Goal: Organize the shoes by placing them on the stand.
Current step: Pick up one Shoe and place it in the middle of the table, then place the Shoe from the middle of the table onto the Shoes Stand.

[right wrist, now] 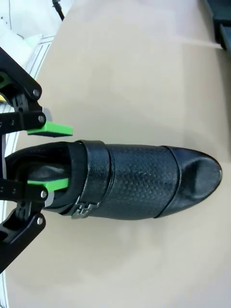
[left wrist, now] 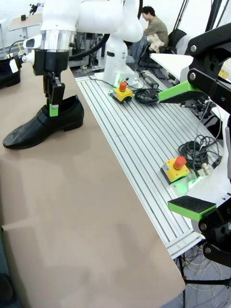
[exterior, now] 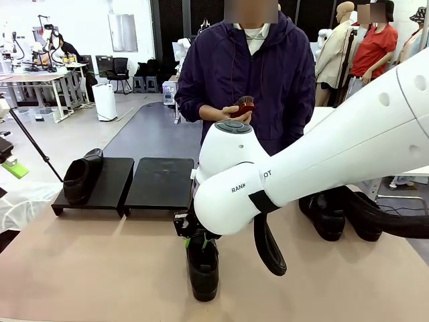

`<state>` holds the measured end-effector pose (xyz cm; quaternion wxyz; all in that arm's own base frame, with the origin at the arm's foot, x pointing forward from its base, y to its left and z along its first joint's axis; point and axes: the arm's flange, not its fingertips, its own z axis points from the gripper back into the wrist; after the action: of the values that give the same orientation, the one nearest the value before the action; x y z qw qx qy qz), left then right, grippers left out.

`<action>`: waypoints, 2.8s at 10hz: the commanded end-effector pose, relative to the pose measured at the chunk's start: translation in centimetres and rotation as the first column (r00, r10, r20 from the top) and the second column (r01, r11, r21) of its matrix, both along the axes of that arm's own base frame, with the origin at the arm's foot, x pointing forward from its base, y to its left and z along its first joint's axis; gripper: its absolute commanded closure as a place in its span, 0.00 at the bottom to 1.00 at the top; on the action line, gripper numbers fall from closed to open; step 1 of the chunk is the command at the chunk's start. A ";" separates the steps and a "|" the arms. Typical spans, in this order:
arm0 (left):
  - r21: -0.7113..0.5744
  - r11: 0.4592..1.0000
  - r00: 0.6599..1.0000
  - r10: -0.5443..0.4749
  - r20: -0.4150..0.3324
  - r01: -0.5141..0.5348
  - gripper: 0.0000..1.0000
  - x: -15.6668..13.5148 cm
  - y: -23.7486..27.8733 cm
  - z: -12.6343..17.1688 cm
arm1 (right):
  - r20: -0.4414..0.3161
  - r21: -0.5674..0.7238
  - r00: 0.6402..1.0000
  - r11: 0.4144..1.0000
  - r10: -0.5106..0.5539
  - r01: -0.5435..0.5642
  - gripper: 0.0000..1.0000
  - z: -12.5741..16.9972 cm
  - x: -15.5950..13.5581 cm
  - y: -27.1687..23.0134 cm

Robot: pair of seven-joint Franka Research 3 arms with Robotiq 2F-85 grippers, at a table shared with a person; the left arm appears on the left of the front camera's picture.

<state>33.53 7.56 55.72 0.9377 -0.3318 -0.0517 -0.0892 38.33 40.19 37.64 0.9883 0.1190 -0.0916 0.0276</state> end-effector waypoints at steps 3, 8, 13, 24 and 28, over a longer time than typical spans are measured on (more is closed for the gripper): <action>0.000 1.000 1.000 -0.007 -0.005 0.007 0.00 -0.1 0.2 0.1 | -0.223 0.216 0.958 0.967 0.183 -0.135 0.00 5.8 -0.6 -4.7; 0.000 1.000 1.000 -0.007 -0.005 0.007 0.00 -0.1 0.2 0.1 | -0.195 0.243 0.965 0.962 0.174 -0.124 0.00 18.4 -1.3 -26.1; 0.000 1.000 1.000 -0.007 -0.005 0.007 0.00 -0.1 0.2 0.1 | -0.014 0.349 0.999 0.937 0.034 -0.027 0.00 24.5 -6.3 -46.0; 0.000 1.000 1.000 -0.007 -0.005 0.007 0.00 -0.1 0.2 0.1 | 0.014 0.400 0.999 0.916 -0.029 0.021 0.00 24.1 -9.1 -50.6; 0.066 0.997 0.993 0.044 -0.106 -0.037 0.00 1.7 -6.8 1.3 | 0.014 0.400 0.999 0.916 -0.029 0.021 0.00 24.1 -9.1 -50.6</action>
<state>33.88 5.73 55.89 0.9418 -0.3246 -0.0364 -0.0789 29.10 -10.53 61.37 0.9429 0.3151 -0.1078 -0.0025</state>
